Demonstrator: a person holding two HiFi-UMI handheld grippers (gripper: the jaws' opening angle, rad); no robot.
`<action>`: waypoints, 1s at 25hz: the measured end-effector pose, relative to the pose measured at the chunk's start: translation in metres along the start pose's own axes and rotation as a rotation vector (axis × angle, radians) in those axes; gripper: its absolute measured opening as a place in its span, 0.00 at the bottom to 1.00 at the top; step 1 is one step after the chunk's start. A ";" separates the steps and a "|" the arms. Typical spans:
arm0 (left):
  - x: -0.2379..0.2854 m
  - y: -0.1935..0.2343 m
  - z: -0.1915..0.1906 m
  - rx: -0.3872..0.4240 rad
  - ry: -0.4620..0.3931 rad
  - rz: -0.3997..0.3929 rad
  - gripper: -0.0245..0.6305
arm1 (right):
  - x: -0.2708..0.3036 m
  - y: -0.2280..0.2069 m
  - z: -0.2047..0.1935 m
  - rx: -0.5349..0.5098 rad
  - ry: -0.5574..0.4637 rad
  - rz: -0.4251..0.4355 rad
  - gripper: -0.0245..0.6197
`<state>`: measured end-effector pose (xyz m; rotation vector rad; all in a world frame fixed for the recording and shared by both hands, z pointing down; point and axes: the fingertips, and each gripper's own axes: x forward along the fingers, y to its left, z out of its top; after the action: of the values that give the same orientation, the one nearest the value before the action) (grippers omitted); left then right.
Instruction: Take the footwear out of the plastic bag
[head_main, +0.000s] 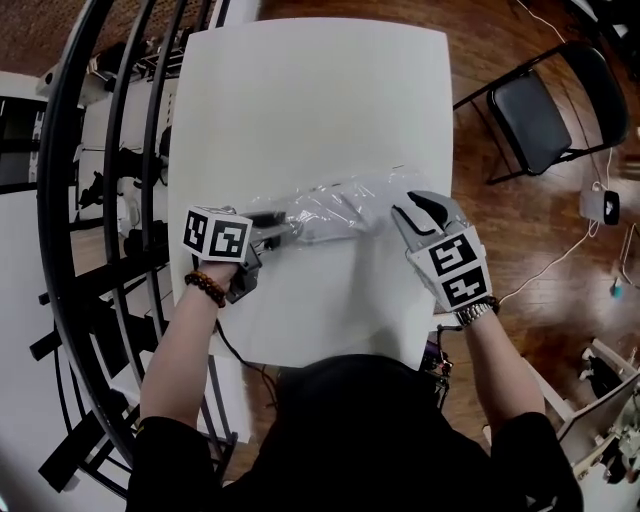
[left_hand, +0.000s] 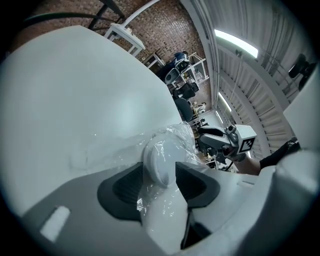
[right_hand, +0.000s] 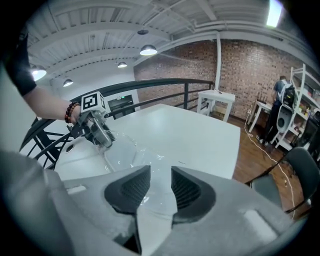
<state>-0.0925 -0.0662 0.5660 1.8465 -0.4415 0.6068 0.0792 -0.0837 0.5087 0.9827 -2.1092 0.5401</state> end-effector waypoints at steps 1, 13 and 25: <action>0.000 0.001 0.000 -0.001 0.000 0.000 0.38 | 0.000 -0.006 -0.004 0.005 0.011 -0.008 0.22; 0.003 0.001 -0.002 -0.002 0.015 0.004 0.38 | 0.003 -0.054 -0.040 0.142 0.086 0.001 0.30; 0.004 -0.004 -0.002 -0.086 0.007 -0.055 0.41 | 0.023 -0.055 -0.058 0.208 0.164 0.096 0.31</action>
<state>-0.0873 -0.0627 0.5658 1.7688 -0.4043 0.5487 0.1380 -0.0924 0.5675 0.9195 -1.9891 0.8730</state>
